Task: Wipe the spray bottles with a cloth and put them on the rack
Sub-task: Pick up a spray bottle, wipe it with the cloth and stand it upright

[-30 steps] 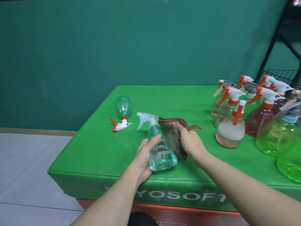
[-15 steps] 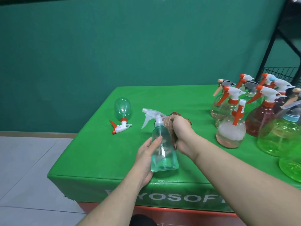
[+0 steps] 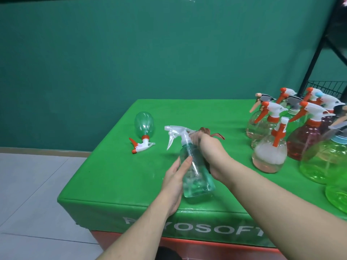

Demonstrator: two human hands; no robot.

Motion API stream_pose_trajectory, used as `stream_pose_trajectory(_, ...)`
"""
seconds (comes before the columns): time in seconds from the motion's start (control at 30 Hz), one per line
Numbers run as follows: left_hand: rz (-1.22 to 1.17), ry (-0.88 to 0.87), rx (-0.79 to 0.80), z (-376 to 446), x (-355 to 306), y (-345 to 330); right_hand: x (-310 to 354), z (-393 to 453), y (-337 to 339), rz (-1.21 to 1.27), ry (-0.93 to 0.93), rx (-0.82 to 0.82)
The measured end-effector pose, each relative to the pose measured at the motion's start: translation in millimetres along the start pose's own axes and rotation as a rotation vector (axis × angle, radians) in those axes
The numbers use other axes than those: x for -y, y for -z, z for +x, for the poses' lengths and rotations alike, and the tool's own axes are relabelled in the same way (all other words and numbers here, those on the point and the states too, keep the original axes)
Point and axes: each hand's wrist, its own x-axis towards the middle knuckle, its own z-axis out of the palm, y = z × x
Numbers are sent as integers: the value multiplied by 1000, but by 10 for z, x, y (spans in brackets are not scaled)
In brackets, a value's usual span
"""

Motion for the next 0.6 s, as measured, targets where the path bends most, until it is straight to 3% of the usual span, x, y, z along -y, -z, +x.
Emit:
stream_pose_trajectory(0.1,4,6,-5,4,-10,-1,118,3,44,309,-73,23)
stream_pose_trajectory(0.17,16,6,-21,-7,-27,-28,153,29,20,290,-73,28)
stream_pose_trajectory(0.43,35,51,13,10,-62,-17,-11,-16,-57,-357,129,-6)
stream_pose_trajectory(0.6,-9,130,-72,5,-94,-23,-242,-187,75,-470,225,15)
